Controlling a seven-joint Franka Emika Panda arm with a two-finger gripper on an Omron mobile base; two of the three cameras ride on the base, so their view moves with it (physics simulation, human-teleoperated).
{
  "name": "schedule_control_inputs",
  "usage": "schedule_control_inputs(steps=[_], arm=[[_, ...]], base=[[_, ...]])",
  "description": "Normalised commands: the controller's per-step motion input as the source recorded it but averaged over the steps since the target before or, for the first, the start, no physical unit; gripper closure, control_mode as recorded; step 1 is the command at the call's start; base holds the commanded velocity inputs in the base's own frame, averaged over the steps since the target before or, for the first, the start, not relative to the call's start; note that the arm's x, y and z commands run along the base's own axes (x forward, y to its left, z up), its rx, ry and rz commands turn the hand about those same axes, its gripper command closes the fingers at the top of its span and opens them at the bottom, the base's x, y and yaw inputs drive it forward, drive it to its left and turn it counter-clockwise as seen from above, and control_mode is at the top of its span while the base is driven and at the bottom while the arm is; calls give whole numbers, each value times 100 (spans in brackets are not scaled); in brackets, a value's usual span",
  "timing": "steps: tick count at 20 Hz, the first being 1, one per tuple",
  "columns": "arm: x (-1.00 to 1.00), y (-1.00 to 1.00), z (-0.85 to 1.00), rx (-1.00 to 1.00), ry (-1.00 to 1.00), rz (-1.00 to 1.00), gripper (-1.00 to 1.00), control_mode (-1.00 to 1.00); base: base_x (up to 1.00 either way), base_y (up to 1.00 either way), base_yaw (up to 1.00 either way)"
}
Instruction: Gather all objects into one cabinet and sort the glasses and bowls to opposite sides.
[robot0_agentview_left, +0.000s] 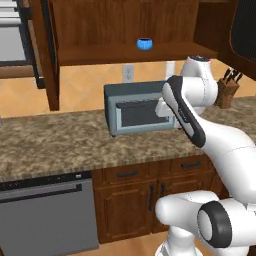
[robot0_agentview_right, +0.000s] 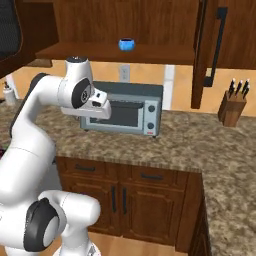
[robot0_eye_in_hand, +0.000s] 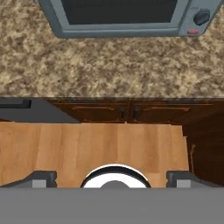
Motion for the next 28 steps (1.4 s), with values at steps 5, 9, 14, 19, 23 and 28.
schedule_control_inputs(steps=[5,9,14,19,23,28], arm=[[0,0,0,0,0,0,-100,100],[0,0,0,0,0,0,-100,100],[0,0,0,0,0,0,-100,100],[0,0,0,0,0,0,-100,100],[0,0,0,0,0,0,-100,100],[0,0,0,0,0,0,-100,100]], base=[[100,-47,1],[100,-8,0],[98,1,7],[8,0,0],[0,0,0],[0,0,0]])
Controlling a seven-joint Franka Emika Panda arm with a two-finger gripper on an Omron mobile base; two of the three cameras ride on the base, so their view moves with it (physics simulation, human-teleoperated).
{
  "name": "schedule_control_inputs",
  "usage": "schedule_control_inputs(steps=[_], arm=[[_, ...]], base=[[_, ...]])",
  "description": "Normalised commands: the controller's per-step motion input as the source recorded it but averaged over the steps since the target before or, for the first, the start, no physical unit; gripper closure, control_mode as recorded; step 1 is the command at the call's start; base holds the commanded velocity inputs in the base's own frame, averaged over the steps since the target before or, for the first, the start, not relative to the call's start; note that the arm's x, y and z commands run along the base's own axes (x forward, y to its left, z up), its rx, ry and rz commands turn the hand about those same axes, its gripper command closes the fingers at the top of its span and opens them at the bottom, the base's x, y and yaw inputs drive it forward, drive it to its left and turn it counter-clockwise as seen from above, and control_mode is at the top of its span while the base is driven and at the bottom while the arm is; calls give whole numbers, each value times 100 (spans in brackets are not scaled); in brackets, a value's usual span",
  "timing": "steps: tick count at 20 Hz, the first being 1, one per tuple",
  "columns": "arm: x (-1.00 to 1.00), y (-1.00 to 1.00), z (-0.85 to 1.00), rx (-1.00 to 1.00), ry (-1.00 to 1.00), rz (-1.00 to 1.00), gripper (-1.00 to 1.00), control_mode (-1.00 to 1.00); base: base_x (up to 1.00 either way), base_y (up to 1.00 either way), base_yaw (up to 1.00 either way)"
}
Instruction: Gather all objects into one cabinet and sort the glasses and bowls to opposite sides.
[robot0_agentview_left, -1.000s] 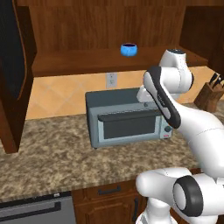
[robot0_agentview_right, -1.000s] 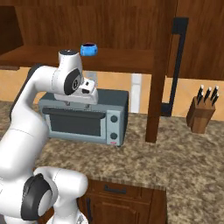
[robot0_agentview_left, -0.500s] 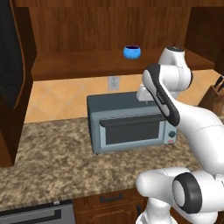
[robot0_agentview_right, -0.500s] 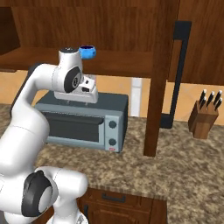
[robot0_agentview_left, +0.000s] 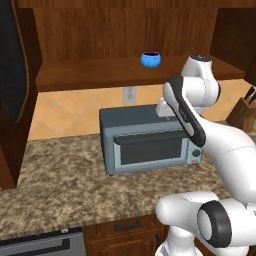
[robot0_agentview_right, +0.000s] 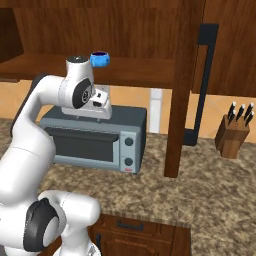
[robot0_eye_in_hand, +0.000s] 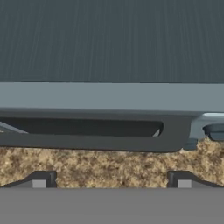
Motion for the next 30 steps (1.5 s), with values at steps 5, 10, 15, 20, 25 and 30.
schedule_control_inputs(steps=[5,10,15,20,25,30], arm=[[5,0,0,0,0,-1,-100,-100],[11,3,37,0,-16,-6,-100,-100],[45,2,38,0,-12,-3,-100,-100],[66,42,30,-8,-24,-3,-100,-100],[40,32,19,-7,-23,-4,-100,-100],[26,0,38,0,-7,0,-100,-100]], base=[[7,0,0],[0,0,0],[0,0,0],[0,0,0],[0,0,0],[0,0,0]])
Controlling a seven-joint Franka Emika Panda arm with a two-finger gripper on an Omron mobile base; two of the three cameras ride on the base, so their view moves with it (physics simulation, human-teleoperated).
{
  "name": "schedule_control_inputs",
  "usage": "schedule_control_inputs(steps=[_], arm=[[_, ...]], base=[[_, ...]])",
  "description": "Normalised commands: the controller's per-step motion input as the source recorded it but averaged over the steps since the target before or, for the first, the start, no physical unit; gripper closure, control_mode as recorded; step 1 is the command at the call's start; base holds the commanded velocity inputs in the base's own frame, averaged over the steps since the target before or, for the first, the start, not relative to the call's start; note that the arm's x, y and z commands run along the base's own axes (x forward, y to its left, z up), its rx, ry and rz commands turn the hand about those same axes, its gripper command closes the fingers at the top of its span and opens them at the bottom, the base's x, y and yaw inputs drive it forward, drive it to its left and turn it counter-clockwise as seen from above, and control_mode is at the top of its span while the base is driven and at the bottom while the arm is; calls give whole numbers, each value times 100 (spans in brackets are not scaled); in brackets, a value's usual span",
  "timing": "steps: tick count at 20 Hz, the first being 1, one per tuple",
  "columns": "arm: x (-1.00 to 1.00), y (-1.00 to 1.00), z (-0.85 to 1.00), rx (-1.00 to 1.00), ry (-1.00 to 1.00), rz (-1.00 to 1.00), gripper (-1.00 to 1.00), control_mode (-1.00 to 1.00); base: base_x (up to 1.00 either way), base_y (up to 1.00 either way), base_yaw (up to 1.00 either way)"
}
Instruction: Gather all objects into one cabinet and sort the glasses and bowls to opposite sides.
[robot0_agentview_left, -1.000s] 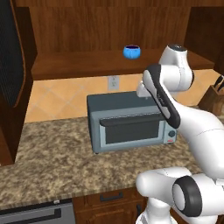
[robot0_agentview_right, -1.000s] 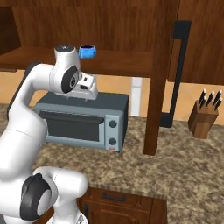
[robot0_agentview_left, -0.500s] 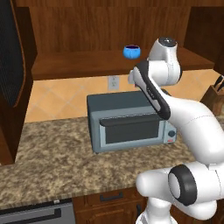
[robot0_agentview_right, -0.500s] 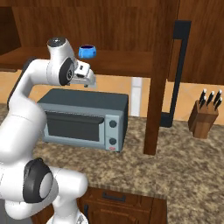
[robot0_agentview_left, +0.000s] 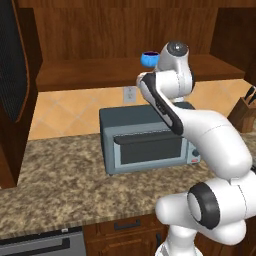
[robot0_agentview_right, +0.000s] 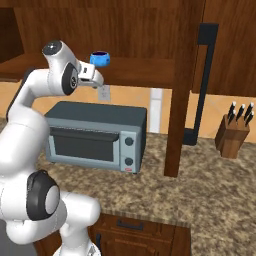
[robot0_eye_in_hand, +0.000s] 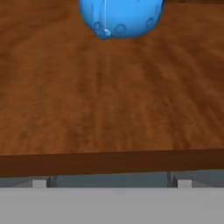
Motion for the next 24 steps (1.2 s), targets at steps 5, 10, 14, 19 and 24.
schedule_control_inputs(steps=[5,10,14,19,24], arm=[[18,9,42,0,-1,0,-100,-100],[8,6,38,0,-5,-1,-100,-100],[-51,0,7,1,1,0,-100,-100],[-85,3,0,0,-1,0,-100,-100],[-1,19,32,0,-18,0,-100,-100]], base=[[0,0,0],[0,0,0],[0,0,0],[0,0,0],[0,0,0]])
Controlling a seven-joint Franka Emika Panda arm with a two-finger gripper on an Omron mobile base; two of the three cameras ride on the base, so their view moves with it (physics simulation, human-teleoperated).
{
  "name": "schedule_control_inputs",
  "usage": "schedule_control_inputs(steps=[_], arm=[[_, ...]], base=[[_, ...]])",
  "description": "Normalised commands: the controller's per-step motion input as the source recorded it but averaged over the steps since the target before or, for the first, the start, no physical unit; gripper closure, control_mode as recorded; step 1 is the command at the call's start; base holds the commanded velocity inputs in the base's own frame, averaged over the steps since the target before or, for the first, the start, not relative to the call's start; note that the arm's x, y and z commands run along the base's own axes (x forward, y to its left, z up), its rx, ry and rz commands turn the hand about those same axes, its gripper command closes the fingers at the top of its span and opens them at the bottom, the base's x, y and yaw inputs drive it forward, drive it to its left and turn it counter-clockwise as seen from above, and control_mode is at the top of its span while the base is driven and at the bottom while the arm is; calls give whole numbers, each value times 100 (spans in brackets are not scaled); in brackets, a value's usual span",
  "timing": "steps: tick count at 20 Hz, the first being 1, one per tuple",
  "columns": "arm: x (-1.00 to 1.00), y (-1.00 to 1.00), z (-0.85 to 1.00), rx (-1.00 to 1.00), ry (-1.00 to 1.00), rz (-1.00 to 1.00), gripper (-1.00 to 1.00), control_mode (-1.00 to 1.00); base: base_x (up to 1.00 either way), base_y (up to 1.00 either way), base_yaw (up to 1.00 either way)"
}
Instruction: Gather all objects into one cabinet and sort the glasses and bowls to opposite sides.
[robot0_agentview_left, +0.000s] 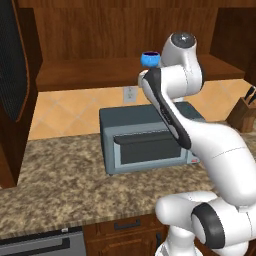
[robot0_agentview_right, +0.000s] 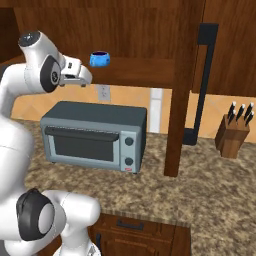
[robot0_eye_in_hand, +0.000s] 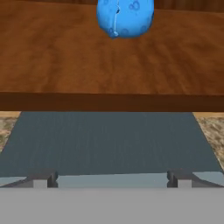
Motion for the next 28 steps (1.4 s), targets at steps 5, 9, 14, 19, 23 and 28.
schedule_control_inputs(steps=[5,9,14,19,23,28], arm=[[8,14,65,-2,-24,0,-100,-100],[20,-2,70,5,1,0,-100,-100],[75,0,7,3,13,0,-100,-100],[62,0,0,-1,2,-1,-100,-100],[57,0,-8,-8,-1,-3,-100,-100],[39,0,-26,-3,0,-3,-100,-100]], base=[[0,0,0],[0,0,0],[0,0,0],[0,0,0],[0,0,0],[0,0,0]])
